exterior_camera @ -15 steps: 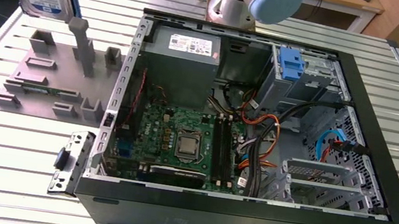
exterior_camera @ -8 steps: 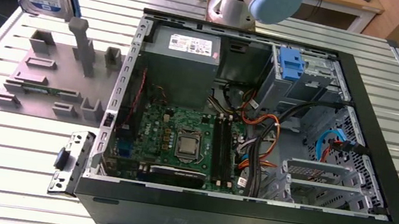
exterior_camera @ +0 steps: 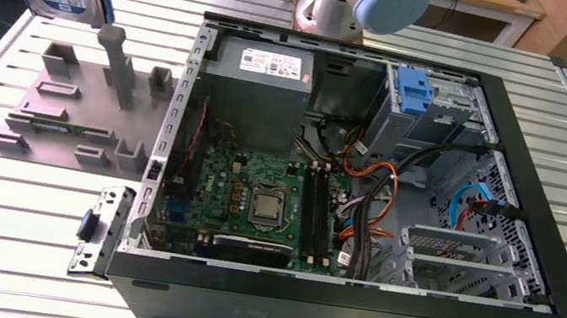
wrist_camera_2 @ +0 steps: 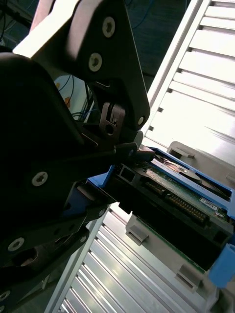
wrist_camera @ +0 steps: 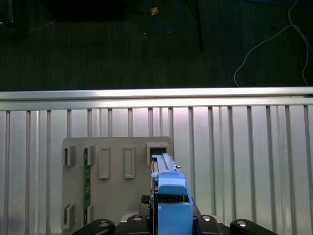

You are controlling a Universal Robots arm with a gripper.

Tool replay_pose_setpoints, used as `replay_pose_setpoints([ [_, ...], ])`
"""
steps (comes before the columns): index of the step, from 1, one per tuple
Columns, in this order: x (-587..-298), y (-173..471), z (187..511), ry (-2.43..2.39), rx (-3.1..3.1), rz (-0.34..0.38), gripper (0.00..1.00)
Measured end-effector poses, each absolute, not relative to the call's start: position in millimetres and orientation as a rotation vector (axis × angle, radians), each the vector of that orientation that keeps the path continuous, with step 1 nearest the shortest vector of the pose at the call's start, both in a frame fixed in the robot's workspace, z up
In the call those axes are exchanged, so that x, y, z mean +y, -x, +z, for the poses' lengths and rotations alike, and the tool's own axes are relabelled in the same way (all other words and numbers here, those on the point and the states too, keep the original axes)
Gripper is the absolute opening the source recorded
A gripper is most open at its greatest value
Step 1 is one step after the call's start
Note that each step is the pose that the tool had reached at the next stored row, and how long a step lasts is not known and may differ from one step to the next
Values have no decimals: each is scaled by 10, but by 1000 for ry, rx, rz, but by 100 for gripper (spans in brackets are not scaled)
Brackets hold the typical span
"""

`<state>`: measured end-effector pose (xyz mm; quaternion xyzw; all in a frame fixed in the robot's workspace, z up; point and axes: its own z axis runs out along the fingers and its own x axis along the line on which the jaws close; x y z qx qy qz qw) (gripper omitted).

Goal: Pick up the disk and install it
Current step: 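Pick up the disk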

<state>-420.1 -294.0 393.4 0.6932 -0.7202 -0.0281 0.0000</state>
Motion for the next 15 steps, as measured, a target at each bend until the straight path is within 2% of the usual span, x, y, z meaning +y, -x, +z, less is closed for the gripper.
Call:
replay_pose_setpoints([
  [15, -2939, 4201, 4022, -2178, -2263, -88, 36],
])
